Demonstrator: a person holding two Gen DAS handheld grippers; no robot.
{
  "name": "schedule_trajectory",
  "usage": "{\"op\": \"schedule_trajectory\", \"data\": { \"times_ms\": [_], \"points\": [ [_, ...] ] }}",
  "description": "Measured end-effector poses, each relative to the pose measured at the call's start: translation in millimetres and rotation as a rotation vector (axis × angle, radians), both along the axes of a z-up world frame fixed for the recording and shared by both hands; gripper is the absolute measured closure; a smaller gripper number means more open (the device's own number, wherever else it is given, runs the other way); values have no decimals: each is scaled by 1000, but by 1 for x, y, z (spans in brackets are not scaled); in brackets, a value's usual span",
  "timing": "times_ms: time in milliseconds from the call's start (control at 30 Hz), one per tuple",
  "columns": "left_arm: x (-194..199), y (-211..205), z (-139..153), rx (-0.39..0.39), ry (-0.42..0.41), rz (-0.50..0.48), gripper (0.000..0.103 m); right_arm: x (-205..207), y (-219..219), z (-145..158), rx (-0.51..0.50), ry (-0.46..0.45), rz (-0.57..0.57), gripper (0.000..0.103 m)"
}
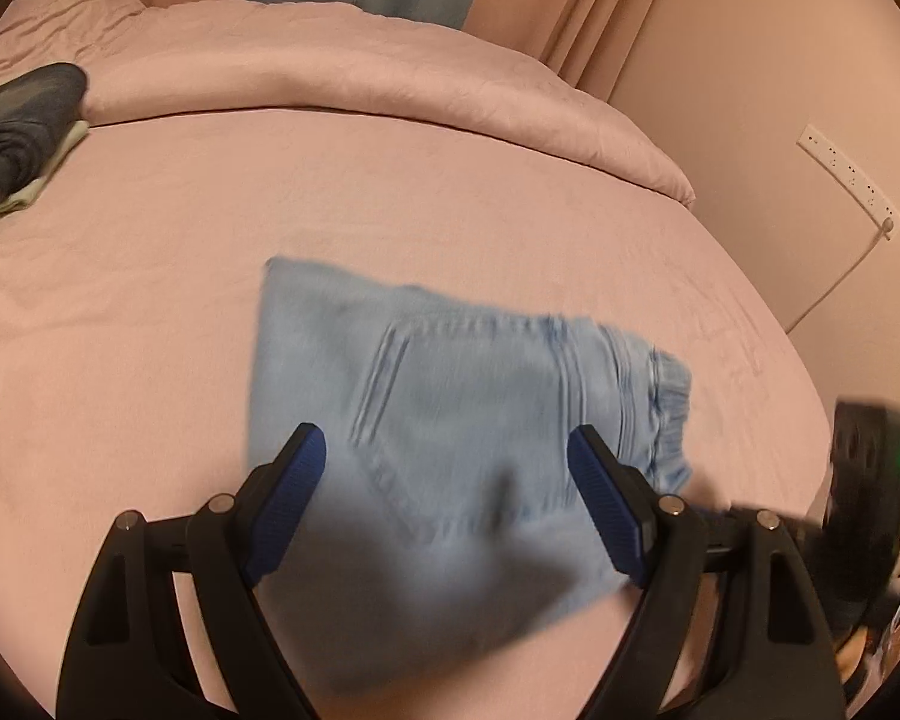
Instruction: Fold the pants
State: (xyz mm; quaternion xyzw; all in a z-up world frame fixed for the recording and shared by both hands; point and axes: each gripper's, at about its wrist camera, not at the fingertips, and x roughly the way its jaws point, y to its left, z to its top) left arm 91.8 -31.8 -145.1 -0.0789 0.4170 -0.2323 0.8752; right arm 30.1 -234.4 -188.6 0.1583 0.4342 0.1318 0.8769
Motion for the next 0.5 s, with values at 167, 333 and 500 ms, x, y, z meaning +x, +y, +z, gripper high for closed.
{"op": "schedule_trajectory", "data": {
  "times_ms": [167, 333, 500],
  "points": [
    [38, -17, -10, 11, 57, -14, 20, -3, 1, -3, 14, -14, -11, 94],
    [68, -23, -37, 5, 210, -26, 11, -5, 4, -5, -3, -31, -15, 95],
    [74, -29, -32, 1, 232, -46, 2, -11, 6, -5, 1, -40, -18, 94]
  ]
}}
